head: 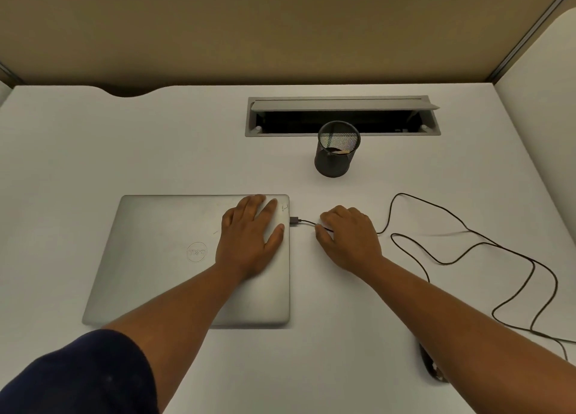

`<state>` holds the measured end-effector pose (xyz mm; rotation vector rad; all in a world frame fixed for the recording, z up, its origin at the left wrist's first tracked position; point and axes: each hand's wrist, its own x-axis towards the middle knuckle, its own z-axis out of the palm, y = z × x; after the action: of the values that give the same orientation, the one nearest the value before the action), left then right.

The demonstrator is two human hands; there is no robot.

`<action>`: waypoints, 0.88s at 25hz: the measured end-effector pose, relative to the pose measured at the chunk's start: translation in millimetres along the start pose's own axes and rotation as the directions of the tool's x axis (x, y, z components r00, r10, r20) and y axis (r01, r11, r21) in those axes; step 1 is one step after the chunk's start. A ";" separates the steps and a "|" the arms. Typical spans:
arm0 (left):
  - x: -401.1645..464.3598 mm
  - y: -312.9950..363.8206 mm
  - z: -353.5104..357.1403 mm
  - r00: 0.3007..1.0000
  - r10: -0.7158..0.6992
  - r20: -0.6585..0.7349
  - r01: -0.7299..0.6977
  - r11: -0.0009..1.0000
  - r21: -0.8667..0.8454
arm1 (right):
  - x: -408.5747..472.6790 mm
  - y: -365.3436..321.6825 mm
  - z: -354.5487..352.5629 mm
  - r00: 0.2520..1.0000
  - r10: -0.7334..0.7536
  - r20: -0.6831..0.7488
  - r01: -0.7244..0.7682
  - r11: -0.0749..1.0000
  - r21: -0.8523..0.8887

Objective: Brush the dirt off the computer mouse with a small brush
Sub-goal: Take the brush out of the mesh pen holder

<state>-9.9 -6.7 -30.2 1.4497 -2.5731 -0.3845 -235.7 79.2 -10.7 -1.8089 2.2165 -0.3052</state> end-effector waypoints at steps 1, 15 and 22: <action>-0.1 0.0 0.0 1.000 -0.003 -0.001 0.003 1.000 -0.004 | 3.3 0.3 -3.3 1.000 0.022 -0.006 -0.022 0.997 0.073; -0.7 -2.8 2.9 1.000 -0.011 -0.013 0.011 1.000 -0.025 | 82.4 13.7 -93.4 0.973 0.200 -0.110 -0.162 0.944 0.286; 0.3 -0.9 1.5 1.000 -0.012 -0.002 0.012 0.999 -0.033 | 85.8 21.5 -92.2 0.976 0.141 -0.166 -0.089 0.954 0.287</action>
<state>-9.8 -7.2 -31.9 1.4545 -2.5447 -0.4244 -302.4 -0.9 63.3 -1.5504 2.2534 -0.7481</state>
